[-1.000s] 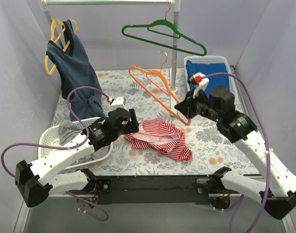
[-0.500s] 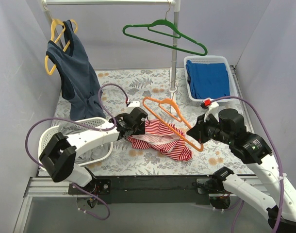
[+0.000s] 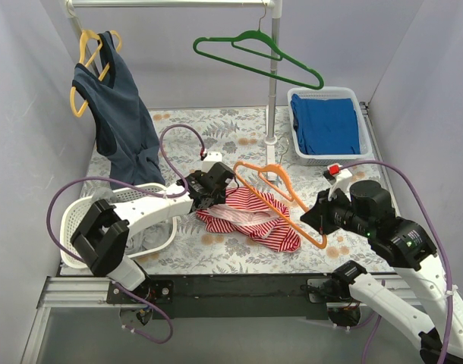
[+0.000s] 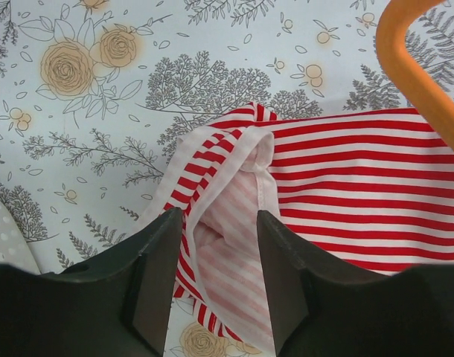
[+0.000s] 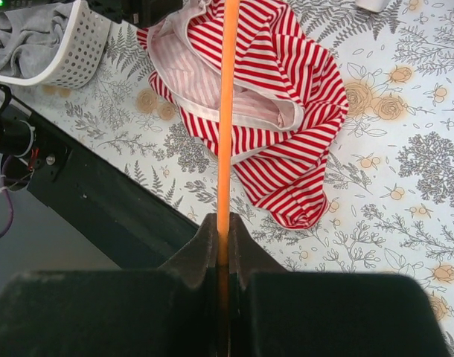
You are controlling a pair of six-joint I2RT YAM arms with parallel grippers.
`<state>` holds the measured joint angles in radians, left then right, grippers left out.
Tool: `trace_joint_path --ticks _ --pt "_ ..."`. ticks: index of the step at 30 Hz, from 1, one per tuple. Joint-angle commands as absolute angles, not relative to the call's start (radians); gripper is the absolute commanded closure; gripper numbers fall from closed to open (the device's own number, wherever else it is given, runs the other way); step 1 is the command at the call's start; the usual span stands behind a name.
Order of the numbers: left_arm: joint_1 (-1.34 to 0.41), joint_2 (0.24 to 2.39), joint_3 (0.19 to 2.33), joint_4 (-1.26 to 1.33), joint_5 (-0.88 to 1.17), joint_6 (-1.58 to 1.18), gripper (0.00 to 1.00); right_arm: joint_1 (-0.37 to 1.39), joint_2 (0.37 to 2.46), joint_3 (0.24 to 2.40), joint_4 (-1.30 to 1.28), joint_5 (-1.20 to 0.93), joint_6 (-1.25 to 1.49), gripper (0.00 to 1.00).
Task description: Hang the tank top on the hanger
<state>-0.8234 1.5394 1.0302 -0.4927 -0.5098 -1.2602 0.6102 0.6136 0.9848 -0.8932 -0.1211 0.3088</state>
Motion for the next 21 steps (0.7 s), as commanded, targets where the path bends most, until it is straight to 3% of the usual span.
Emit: trace_joint_path --ticks 1,8,16,21 --pt "-0.81 1.568 1.065 -0.495 -0.555 -1.238 0.58 0.611 0.615 0.994 -0.87 -0.181 0.314 0.99" --pt "-0.781 1.617 1.074 -0.499 -0.548 -1.255 0.67 0.611 0.634 0.997 -0.871 -0.227 0.31 0.99" --pt "-0.77 1.577 1.077 -0.503 -0.589 -1.273 1.0 0.611 0.649 0.985 -0.879 -0.322 0.307 0.99" --pt "-0.77 1.523 1.085 -0.509 -0.575 -1.273 1.0 0.611 0.67 0.965 -0.868 -0.353 0.302 0.99"
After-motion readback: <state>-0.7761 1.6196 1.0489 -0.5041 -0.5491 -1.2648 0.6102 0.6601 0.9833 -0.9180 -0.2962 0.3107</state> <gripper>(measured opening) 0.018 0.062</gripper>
